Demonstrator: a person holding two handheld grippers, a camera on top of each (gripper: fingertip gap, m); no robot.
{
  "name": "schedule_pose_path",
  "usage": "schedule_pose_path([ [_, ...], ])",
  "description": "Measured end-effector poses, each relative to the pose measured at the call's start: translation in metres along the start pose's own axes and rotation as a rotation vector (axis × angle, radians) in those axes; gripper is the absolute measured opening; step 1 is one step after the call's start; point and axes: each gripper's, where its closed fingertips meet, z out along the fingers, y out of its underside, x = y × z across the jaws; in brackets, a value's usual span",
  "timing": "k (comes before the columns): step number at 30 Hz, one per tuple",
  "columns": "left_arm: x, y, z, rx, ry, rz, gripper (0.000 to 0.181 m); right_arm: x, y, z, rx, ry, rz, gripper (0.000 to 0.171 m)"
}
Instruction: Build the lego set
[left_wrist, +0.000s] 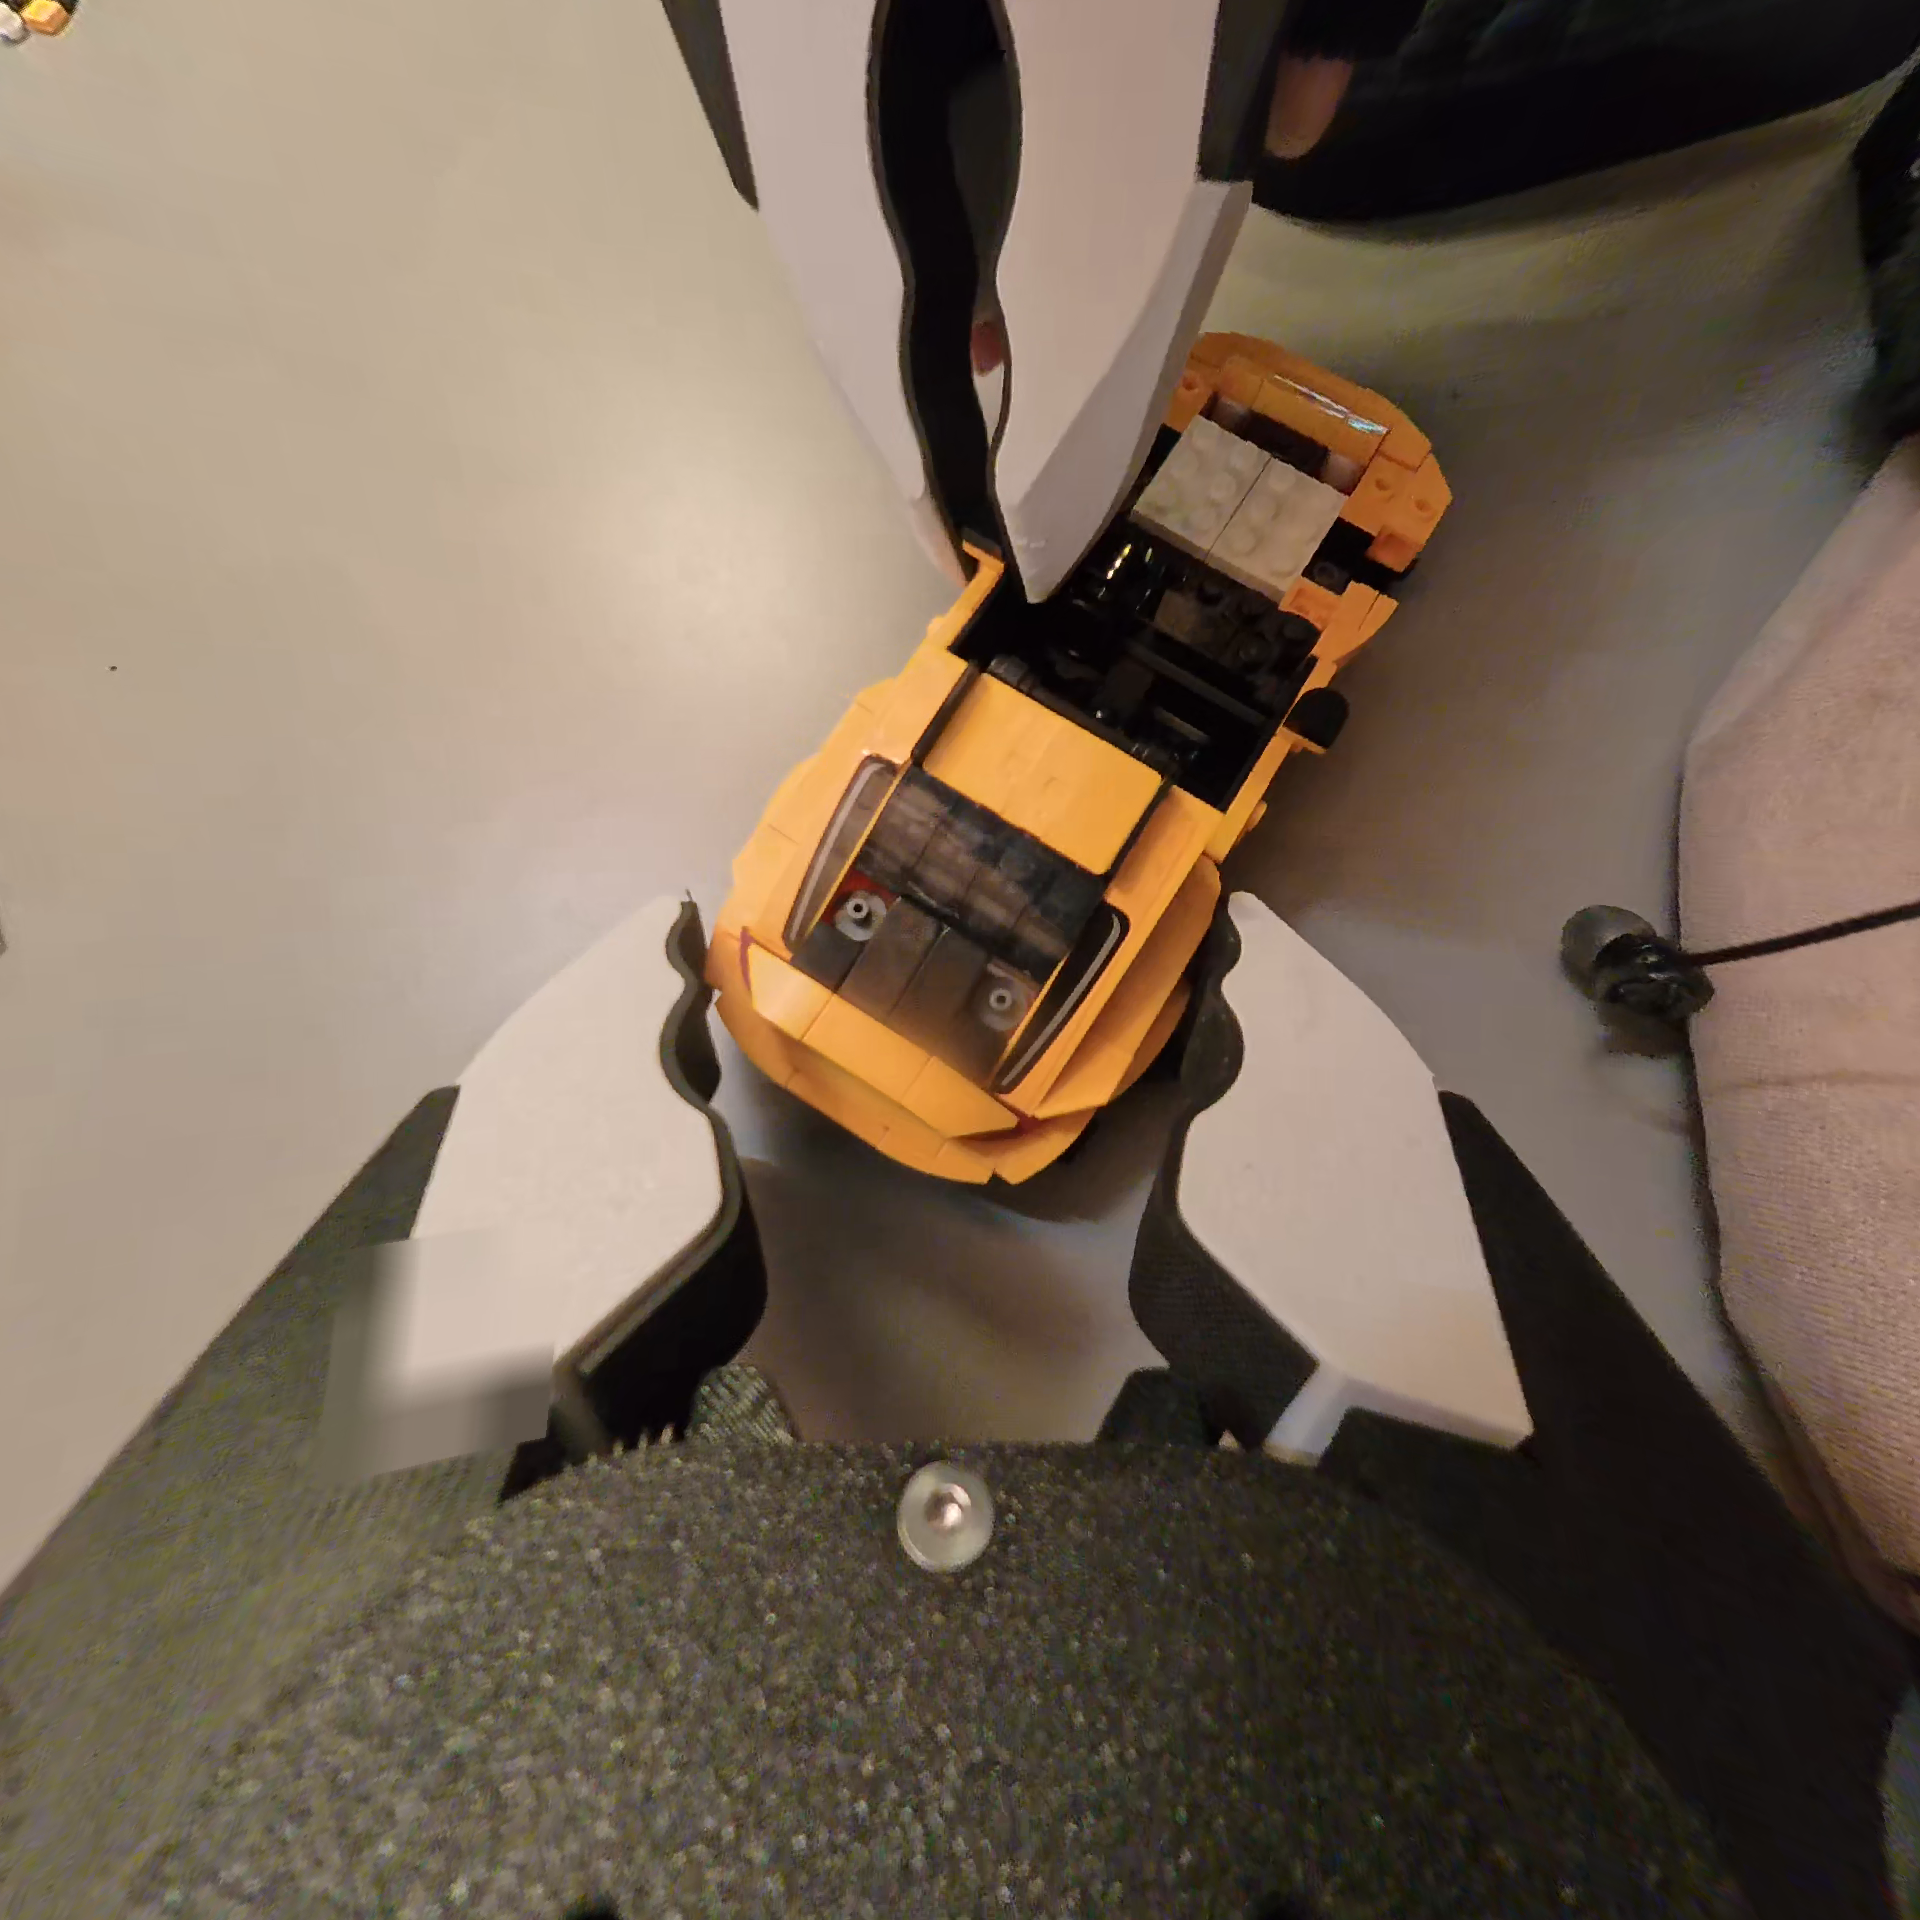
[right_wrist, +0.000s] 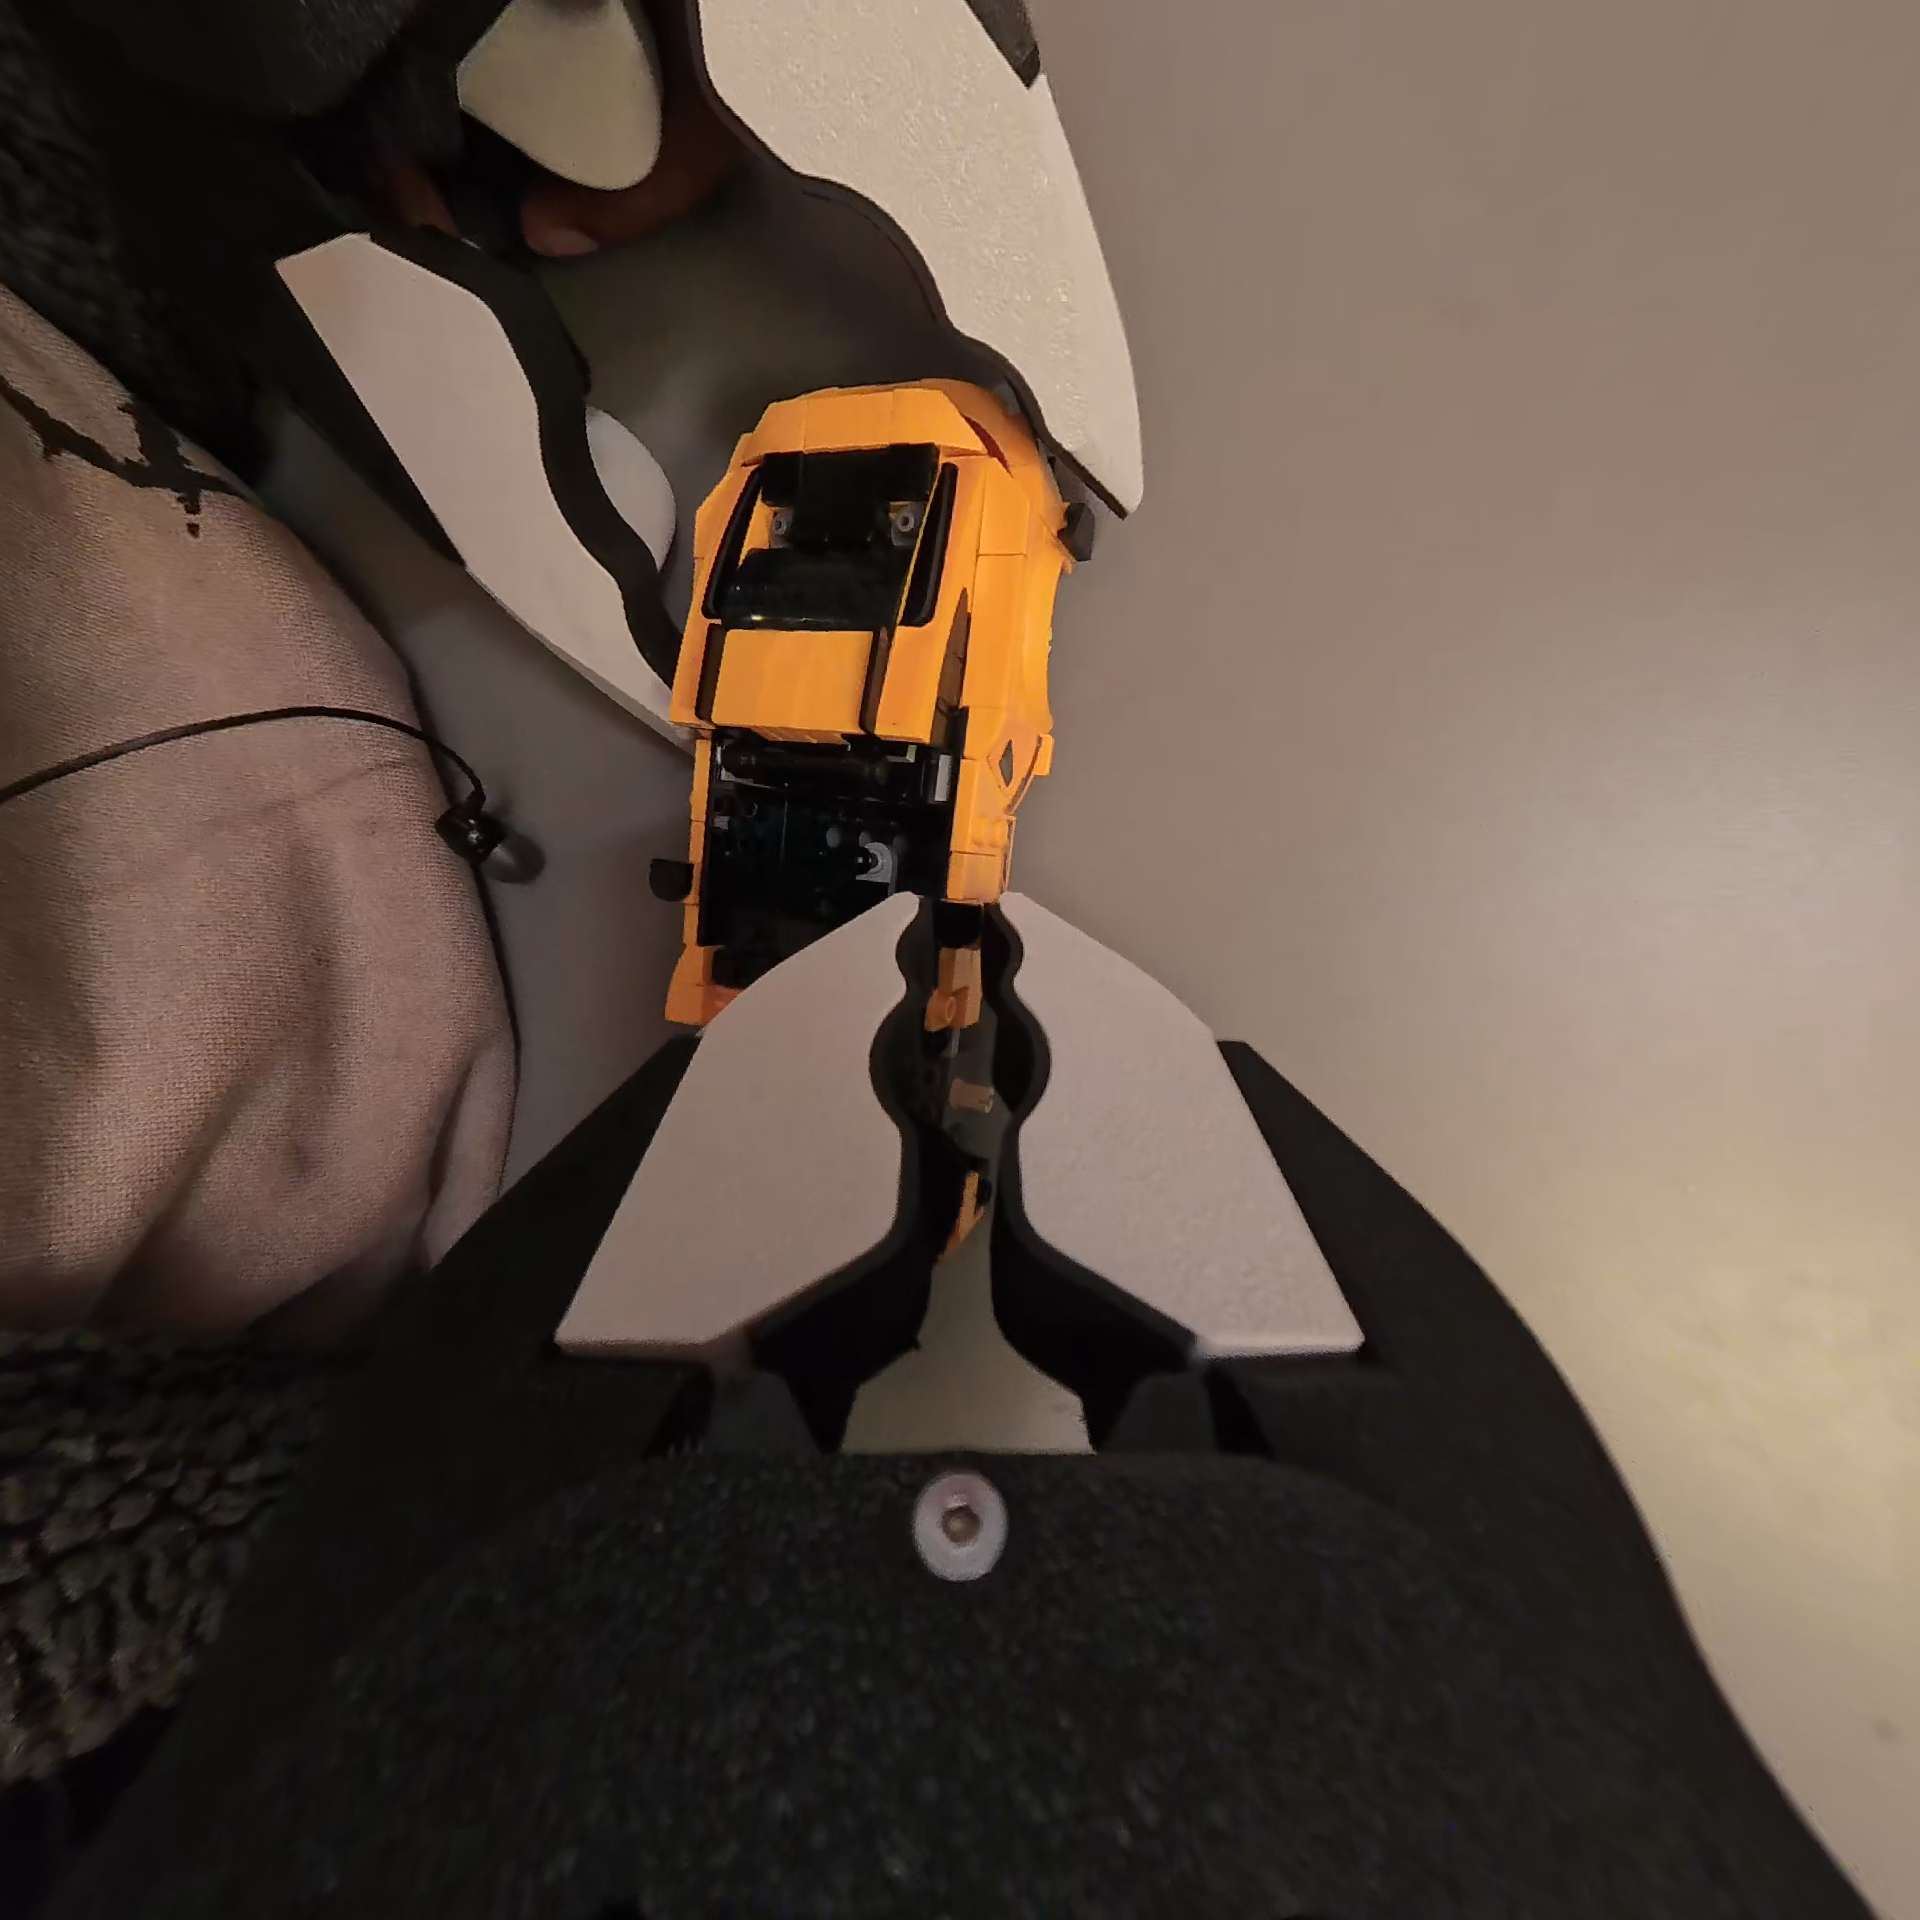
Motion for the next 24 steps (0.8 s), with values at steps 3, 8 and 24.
schedule_pose_path([
  [3, 0.001, 0.001, 0.001, -0.002, 0.012, -0.009, 0.089, -0.001, 0.001, 0.001, 0.002, -0.021, 0.022, 0.008],
  [8, 0.002, 0.001, 0.001, -0.001, 0.024, -0.01, 0.089, -0.003, 0.003, 0.002, 0.014, -0.055, 0.062, 0.008],
  [24, 0.003, 0.0, 0.001, 0.028, 0.04, 0.019, 0.089, -0.007, 0.006, -0.011, 0.127, -0.151, 0.077, 0.026],
])
